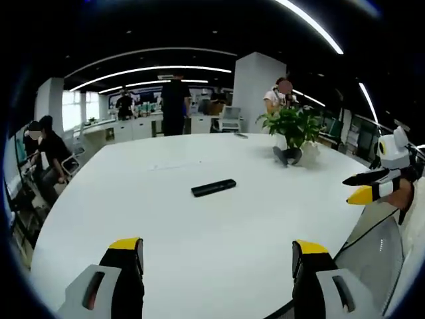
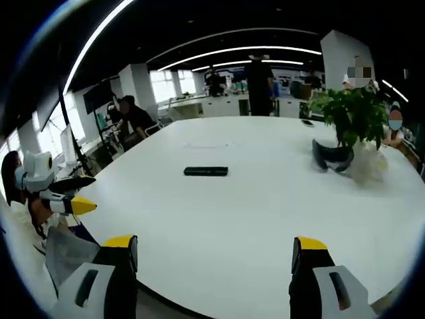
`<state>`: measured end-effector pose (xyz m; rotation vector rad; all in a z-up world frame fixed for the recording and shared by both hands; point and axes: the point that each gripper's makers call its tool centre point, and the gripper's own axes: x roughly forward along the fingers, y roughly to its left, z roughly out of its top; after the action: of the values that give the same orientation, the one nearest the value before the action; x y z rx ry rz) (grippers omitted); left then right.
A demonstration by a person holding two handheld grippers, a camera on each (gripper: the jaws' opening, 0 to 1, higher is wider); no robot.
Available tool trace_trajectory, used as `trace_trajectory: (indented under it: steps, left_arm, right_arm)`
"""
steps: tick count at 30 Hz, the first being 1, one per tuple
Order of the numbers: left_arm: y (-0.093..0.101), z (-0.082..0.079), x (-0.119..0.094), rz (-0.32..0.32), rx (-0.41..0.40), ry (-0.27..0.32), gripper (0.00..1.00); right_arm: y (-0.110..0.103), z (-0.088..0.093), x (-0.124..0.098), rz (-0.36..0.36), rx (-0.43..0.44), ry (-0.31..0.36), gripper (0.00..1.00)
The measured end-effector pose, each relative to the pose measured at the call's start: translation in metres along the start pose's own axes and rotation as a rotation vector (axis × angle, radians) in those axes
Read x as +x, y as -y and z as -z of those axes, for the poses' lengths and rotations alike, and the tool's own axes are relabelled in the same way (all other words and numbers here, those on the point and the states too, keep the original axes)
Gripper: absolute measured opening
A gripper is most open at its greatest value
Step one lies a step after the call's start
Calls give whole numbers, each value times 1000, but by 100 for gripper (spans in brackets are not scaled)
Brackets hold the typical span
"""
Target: Press the specified remote control buttons in sequence, fully releasing each button before pressing the next.
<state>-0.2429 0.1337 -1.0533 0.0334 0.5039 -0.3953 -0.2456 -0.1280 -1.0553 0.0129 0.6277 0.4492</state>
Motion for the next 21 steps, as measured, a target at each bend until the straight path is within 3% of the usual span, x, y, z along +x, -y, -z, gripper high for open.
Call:
trace_trajectory:
  steps: [6, 11, 21]
  left_arm:
    - [2, 0, 1, 0, 4, -2, 96]
    - [1, -5, 0, 7, 5, 12, 97]
    - [-3, -4, -1, -10, 26, 2, 97]
  right_arm:
    - [1, 1, 0, 16, -12, 4, 96]
    - [-6, 3, 3, -11, -19, -3, 96]
    - [2, 4, -1, 5, 2, 3, 96]
